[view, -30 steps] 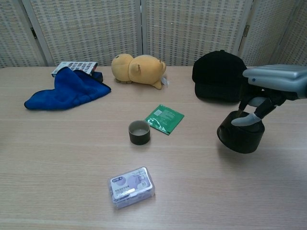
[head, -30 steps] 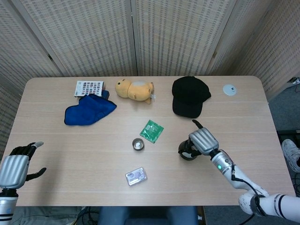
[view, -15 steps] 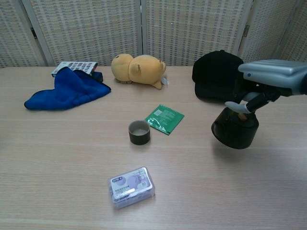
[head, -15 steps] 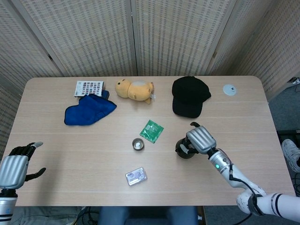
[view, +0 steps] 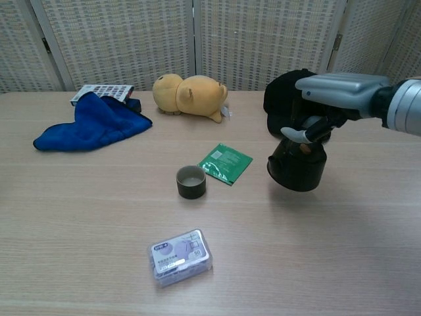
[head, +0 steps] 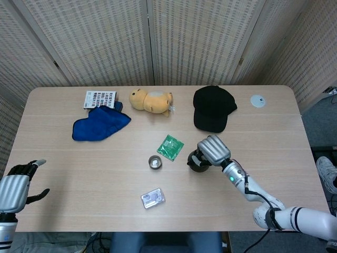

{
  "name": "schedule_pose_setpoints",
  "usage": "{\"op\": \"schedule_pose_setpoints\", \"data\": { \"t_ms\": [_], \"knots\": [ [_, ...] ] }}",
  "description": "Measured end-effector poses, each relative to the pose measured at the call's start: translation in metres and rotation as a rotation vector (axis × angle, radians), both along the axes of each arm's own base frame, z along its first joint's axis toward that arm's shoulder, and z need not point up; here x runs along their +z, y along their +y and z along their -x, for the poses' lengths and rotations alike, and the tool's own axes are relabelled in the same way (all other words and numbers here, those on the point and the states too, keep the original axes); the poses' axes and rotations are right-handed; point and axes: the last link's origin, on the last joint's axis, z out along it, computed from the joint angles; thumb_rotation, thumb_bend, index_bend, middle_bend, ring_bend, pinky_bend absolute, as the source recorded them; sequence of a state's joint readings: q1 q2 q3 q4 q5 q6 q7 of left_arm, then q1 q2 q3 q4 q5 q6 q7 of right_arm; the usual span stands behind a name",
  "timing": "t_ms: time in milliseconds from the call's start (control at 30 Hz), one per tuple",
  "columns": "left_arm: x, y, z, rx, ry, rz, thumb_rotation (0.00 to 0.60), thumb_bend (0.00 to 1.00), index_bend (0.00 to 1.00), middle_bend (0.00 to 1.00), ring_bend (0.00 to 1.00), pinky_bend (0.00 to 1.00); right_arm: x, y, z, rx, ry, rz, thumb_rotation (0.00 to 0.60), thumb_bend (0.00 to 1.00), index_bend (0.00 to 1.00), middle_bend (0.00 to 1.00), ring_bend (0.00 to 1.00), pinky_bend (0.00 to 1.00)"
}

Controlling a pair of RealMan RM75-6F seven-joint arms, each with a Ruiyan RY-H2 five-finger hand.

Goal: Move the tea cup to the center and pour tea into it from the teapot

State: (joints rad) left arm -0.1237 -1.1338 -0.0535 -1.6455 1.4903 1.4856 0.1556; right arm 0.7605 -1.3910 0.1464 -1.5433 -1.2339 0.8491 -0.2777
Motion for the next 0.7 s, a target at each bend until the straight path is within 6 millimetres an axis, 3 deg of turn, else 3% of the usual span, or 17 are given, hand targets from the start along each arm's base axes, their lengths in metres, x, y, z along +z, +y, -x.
{"op": "schedule_pose_setpoints", "data": {
  "t_ms": [700],
  "knots": [
    [-0.003,0.000,-0.012,-0.058,0.030,0.053,0.600,0.15,0.23,0.26,0.32,0.25,-0.035,-0.031,-0.075,0.178,0.111,-0.004,0.404,0.48,1.00,0.96,0.87,0.57]
  ]
}}
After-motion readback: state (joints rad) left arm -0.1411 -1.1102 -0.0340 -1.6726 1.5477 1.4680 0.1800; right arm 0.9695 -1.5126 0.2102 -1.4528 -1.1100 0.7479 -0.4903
